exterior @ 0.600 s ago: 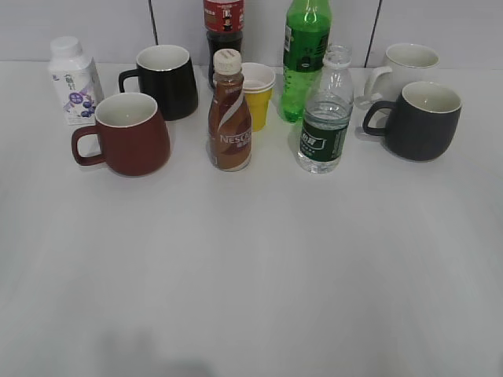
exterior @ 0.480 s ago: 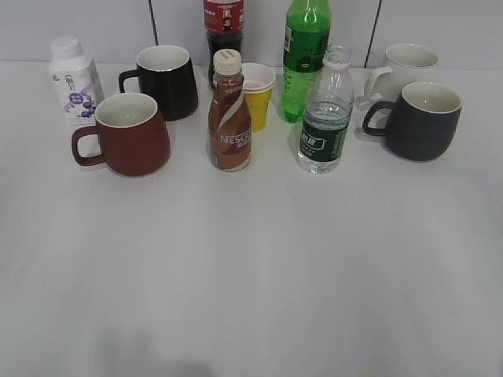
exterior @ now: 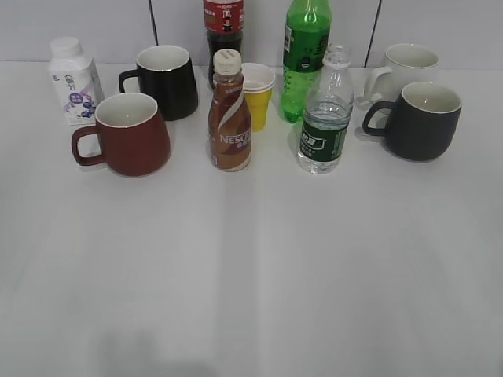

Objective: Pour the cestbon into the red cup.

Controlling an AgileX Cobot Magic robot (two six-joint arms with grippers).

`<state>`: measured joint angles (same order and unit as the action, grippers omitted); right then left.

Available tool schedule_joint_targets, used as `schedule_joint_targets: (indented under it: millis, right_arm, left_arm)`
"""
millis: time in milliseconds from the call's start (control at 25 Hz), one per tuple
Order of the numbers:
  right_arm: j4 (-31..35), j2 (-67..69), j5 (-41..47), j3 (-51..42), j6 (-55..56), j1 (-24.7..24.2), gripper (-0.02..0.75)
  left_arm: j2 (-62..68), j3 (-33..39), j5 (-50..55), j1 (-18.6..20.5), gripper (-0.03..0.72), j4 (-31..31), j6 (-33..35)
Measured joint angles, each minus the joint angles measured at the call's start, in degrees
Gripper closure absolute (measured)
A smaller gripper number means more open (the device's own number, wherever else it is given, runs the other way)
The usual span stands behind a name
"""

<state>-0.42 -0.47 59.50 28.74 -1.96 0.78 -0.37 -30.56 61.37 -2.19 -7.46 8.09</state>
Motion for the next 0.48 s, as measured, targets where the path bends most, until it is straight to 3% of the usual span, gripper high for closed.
schedule_joint_targets:
  millis: [480]
  right_arm:
    - [0.0,0.0,0.0,0.0,0.0,0.0,0.174]
  left_arm:
    - [0.0,0.0,0.0,0.0,0.442,0.0,0.0]
